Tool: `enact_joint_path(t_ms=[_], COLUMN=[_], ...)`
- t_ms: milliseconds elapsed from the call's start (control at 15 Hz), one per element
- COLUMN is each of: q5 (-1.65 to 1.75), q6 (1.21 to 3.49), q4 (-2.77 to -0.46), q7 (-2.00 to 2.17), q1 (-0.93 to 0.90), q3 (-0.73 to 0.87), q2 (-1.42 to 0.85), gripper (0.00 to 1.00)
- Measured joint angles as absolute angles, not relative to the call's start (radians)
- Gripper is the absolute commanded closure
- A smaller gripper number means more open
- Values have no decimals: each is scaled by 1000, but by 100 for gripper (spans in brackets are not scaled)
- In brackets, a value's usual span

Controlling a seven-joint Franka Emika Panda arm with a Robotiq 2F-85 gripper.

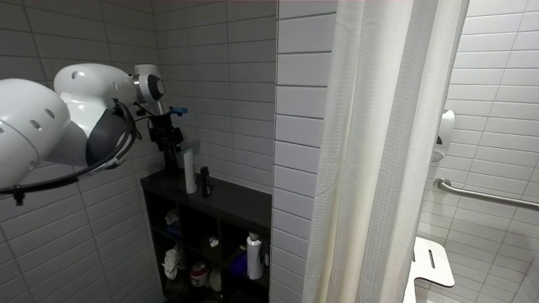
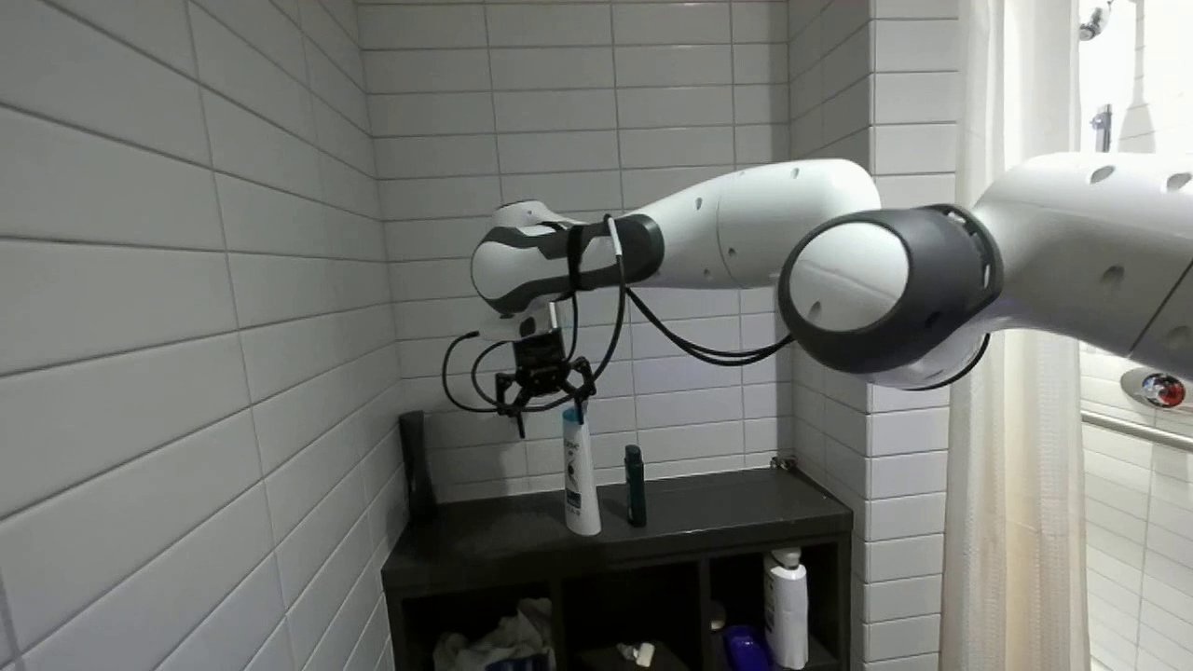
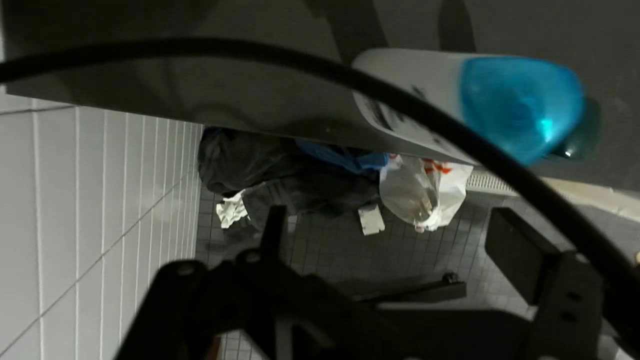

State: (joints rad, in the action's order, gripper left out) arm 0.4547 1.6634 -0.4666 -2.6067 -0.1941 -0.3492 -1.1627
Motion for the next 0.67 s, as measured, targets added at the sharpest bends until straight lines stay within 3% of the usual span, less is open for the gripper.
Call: enact_joint_path(t_ms=[267,667], q5=[800,827], q6=[1794,1812], q4=[-635,-698], q7=[-2601,-2603], q1=[-145,-100], q3=[-633,-675], q2=[-1116,-1087], gripper=[0,0])
